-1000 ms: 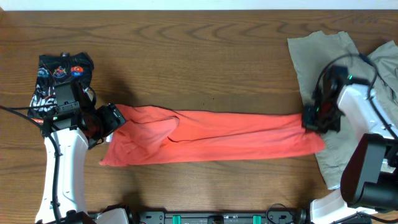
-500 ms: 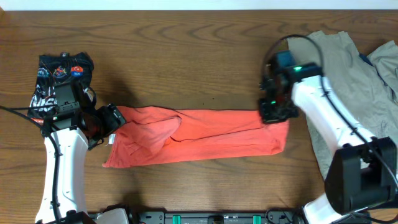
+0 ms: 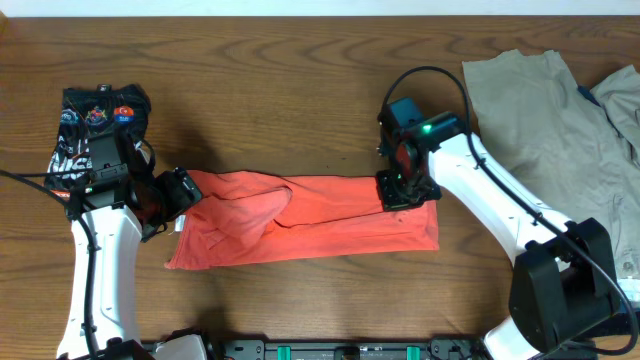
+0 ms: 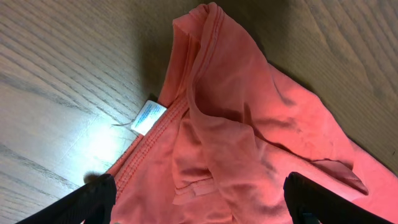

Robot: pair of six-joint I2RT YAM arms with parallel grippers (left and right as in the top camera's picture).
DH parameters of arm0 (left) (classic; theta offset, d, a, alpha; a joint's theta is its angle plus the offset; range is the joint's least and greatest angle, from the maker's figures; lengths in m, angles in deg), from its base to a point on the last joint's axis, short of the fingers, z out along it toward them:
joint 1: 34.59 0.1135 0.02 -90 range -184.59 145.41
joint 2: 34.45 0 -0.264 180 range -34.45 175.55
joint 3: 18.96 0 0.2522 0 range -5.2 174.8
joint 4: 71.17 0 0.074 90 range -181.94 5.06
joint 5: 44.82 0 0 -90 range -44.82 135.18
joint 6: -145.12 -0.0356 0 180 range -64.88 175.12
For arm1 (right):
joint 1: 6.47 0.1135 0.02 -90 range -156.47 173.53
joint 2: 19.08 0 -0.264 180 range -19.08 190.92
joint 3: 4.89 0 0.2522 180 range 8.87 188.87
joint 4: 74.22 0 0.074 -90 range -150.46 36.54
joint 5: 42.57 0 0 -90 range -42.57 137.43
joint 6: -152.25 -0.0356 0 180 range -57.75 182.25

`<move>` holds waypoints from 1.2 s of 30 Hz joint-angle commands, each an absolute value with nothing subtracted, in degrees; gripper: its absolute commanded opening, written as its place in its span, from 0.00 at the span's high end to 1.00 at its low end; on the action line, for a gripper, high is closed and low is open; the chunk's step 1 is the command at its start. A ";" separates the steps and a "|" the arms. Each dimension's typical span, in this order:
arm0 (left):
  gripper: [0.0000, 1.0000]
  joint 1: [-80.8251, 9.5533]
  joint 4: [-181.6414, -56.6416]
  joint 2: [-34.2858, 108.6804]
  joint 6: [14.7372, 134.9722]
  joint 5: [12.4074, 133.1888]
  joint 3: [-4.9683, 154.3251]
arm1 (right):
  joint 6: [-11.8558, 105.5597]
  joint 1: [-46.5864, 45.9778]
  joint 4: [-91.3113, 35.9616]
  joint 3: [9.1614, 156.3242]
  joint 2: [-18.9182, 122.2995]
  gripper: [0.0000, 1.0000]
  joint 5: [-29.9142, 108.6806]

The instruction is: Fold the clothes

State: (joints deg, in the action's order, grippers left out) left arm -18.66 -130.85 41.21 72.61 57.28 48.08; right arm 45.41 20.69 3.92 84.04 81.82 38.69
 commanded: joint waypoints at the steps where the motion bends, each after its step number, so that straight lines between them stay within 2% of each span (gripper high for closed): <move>1: 0.12 -18.64 -130.98 41.56 71.50 57.63 47.86 | 43.55 23.05 2.91 84.50 82.30 0.99 36.55; 7: 0.12 -18.64 -130.98 41.56 71.50 57.65 47.86 | 43.33 25.91 0.16 84.50 82.30 0.96 36.40; 8: 0.12 -18.64 -130.98 41.56 71.50 57.63 47.86 | 42.94 26.42 -0.34 84.50 82.30 0.92 36.40; 9: 0.12 -18.64 -130.98 41.56 71.50 57.63 47.86 | 42.94 26.83 -0.82 84.50 82.30 0.87 36.33; 10: 0.12 -18.64 -130.98 41.56 71.50 57.65 47.86 | 42.96 27.31 -1.44 84.50 82.30 0.77 36.03; 12: 0.12 -18.64 -130.98 41.56 71.50 57.63 47.86 | 43.03 28.21 -3.01 84.50 82.30 0.50 34.76; 14: 0.12 -18.64 -130.98 41.56 71.50 57.63 47.86 | 44.34 28.95 -4.56 84.50 82.30 0.35 32.27; 17: 0.12 -18.64 -130.98 41.56 71.50 57.63 47.86 | 47.14 29.45 -6.09 84.50 82.30 0.35 29.17; 19: 0.12 -18.64 -130.98 41.56 71.48 57.63 47.86 | 47.07 29.34 -6.20 84.50 82.30 0.42 30.72; 21: 0.13 -18.64 -130.98 41.56 71.48 57.63 47.84 | 47.03 29.13 -5.96 84.50 82.30 0.44 33.10; 27: 0.11 -18.64 -130.98 41.56 71.46 57.63 47.84 | 43.88 28.16 -2.46 84.50 82.30 0.43 43.24; 28: 0.08 -18.64 -130.98 41.56 71.46 57.63 47.84 | 43.55 28.01 -2.07 84.50 82.30 0.43 44.29; 33: 0.07 -18.64 -131.09 41.65 71.41 57.59 47.40 | 43.60 27.79 -2.40 84.50 82.30 0.37 43.46; 36: 0.07 -18.64 -130.96 42.19 70.21 56.93 46.75 | 42.96 28.10 -2.68 84.50 82.30 0.38 42.48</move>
